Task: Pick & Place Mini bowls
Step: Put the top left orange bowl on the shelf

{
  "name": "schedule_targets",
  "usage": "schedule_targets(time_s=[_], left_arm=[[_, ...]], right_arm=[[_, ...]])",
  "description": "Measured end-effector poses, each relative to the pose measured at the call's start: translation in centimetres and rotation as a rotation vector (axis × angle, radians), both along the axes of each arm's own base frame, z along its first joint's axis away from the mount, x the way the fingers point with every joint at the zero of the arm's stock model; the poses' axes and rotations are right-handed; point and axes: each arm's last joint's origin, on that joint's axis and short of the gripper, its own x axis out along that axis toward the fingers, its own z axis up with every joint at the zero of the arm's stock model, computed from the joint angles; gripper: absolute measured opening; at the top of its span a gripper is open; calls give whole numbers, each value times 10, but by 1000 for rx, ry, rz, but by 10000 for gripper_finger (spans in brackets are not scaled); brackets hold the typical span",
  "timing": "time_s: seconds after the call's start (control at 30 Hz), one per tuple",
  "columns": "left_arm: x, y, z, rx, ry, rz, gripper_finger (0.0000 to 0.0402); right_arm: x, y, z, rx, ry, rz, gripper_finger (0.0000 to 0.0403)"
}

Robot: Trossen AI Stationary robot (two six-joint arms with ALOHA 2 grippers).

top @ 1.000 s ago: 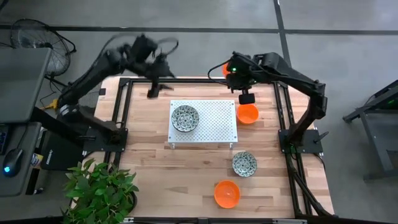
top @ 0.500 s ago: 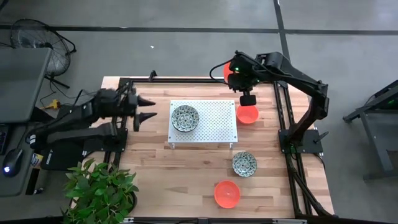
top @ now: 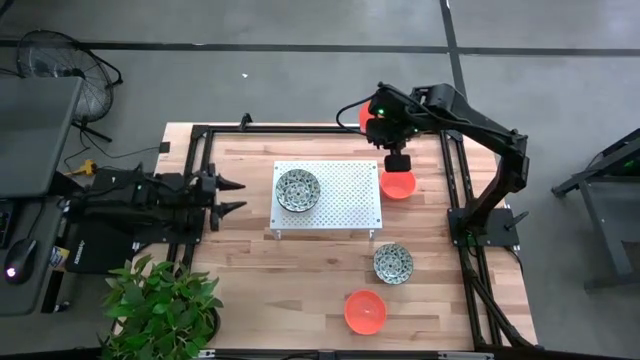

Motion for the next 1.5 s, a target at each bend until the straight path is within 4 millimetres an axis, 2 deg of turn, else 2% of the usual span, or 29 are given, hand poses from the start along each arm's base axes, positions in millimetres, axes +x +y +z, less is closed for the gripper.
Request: schedule_targets(time_s=[0.27,0.5,0.63,0.8,1.07,1.5], left_arm=[[6,-3,-28,-4,31,-39,225],[4,-4,-36,-8,-34,-74,225],[2,-5,-43,-16,-56,-117,225],[3,-6,-45,-5,-41,-130,225],[3,-8,-42,5,-70,-205,225],[3,-8,-44,179,-27,-239,225]], right_arm=[[3,15,-1,32,6,10,0],[5,29,-2,110,3,11,0],[9,36,-10,124,31,16,0],[13,46,-27,125,99,19,0],[20,58,-42,165,115,-11,0],[37,91,-70,212,72,-1,0]])
